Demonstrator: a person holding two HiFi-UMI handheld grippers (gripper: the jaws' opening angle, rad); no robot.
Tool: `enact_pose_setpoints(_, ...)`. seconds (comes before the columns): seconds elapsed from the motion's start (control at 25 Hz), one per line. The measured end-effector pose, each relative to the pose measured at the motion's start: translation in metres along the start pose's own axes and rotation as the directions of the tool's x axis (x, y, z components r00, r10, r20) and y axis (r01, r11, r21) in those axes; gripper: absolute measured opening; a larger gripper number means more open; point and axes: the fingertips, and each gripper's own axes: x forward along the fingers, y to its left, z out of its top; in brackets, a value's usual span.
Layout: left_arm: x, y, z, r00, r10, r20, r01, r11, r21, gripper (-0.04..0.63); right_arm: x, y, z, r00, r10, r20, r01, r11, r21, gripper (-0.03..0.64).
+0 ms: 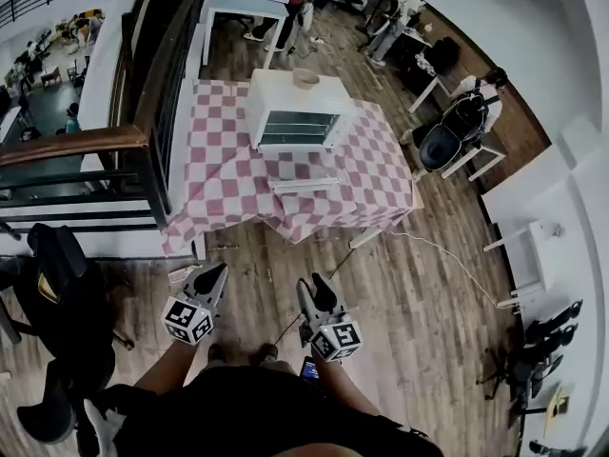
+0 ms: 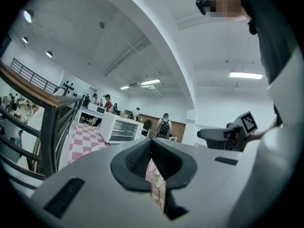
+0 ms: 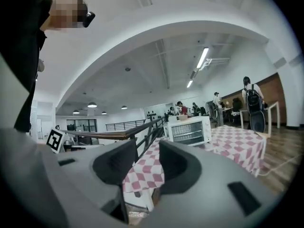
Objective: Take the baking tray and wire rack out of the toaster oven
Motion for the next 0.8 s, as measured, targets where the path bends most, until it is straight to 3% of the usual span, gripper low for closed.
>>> enact_pose_setpoints(0.12, -0.001, -0.01, 0.002, 1.0, -0.001, 0.012, 0.001, 1.0, 0.01, -0.006, -0.007, 0.006, 0.009, 0.999, 0.012, 0.033, -0.01, 0.999, -0.045, 0.158)
enact_pose_setpoints(0.32, 0.009, -0.041, 0.021, 0.998, -0.058, 0.011, 0.057, 0.997, 0.06, -0.006, -0.009, 0.0, 0.019, 0.994, 0.062, 0.09, -0.066, 0.997, 0.041, 0.158)
enact_pose_setpoints(0.48, 0.015, -0.073, 0.026, 0.994, -0.109, 0.001, 0.108, 0.989, 0.101, -0.006, -0.033, -0.009, 0.044, 0.982, 0.077, 0.173, -0.079, 0.997, 0.005, 0.158)
enact_pose_setpoints(0.72, 0.021, -0.091, 0.03, 0.994, -0.103, 0.044, 0.1, 0.993, 0.054, -0.006, -0.062, -0.03, 0.049, 0.975, 0.054, 0.215, -0.053, 0.999, -0.012, 0.158)
enact_pose_setpoints(0.8, 0.024, -0.098, 0.024, 0.995, -0.096, 0.042, 0.094, 0.995, 0.04, -0.006, -0.068, -0.043, 0.037, 0.983, 0.038, 0.18, -0.038, 0.999, -0.002, 0.158)
